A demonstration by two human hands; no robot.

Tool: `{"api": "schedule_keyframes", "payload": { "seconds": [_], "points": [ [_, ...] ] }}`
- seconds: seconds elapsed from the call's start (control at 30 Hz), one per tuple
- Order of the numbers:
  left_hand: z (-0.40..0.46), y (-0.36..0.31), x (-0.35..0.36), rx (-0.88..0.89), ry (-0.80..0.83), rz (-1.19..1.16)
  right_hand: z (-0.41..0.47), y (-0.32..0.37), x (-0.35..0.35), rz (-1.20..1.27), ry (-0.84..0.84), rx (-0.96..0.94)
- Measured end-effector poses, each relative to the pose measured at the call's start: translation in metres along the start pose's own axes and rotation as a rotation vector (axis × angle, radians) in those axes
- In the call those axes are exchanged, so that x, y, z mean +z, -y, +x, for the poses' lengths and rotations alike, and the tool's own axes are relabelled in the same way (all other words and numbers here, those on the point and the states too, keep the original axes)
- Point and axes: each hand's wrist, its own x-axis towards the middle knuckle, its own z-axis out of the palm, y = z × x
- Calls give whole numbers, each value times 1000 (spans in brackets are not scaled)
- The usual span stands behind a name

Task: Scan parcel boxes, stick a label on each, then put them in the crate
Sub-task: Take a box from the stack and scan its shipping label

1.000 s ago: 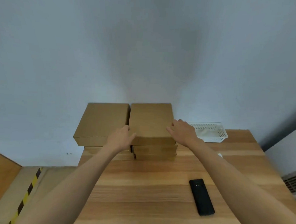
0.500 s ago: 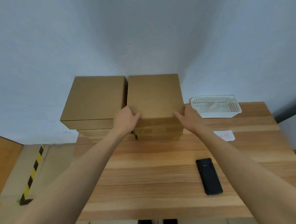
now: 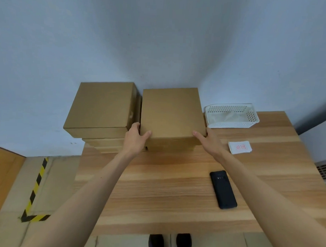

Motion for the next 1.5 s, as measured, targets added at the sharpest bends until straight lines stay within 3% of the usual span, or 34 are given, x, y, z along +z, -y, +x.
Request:
{"api": "schedule_keyframes", "payload": {
  "seconds": [0.37,0.53,0.87,1.07,1.23,1.5],
  "points": [
    [-65,77,26,-42,87,-117,-88,-71,5,105,-11,12],
    [-66,91,31,-41,166,-116,-84,-79,6,56,99,81],
    [-73,88,40,-29,242,-130,-63,-88,2,-18,165,96],
    [-75,106,52,-180,268,-155,-66,-103,11,-13,111,198],
    [-77,108,58,-371,233,-375,-74,-99,19,129,101,420],
    [-73,92,38,-373,125,-573,-76,-92,4,461,82,488]
  ]
}}
